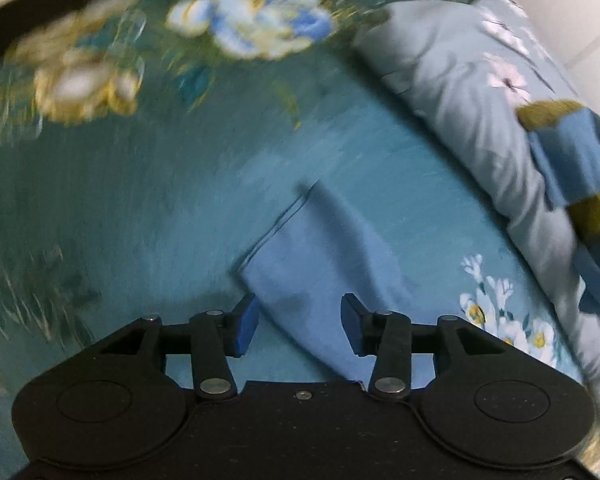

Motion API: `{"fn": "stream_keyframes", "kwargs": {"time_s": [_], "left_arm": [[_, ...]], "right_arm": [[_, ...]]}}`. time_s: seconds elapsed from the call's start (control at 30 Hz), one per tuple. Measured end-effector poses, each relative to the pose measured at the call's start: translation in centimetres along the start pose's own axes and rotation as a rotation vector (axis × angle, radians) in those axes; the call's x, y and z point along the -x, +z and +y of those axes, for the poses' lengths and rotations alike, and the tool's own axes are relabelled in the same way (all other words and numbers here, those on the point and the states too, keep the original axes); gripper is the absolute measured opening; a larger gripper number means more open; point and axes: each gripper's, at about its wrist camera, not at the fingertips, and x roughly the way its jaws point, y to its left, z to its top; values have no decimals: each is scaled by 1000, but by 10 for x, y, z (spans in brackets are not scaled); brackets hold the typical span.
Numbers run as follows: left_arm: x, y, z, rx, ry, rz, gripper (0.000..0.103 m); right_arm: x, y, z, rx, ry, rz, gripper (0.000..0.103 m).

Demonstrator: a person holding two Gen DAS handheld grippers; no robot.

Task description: Fold clothes

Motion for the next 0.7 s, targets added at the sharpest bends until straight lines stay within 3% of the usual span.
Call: {"fn": "stream_keyframes", "kwargs": {"time_s": [0.17,0.27,0.3,0.4,0.5,0.63,0.7], "left_arm": [[-18,1,15,127,-51,21,37],[-18,6,14,116,-57,-6,2],[-14,9,12,96,-64,-24,0],[3,20,8,44,-88,-92,0],[14,36,14,58,-104,-148,0],[14,48,28,34,-109,-102,2],[16,52,35,24,-112,-77,15]], "right_arm": [[22,-46,-3,-57,-34,55,54],[29,-68,-5,-127,-18,86,55],[30,-72,-4,-147,-12,93,55],[32,-85,1,-204,-2,109,55],[33,-94,6,-201,1,121,55],[31,-107,-1,-235,-26,134,55],[29,-113,-12,-275,-51,141,55]]}}
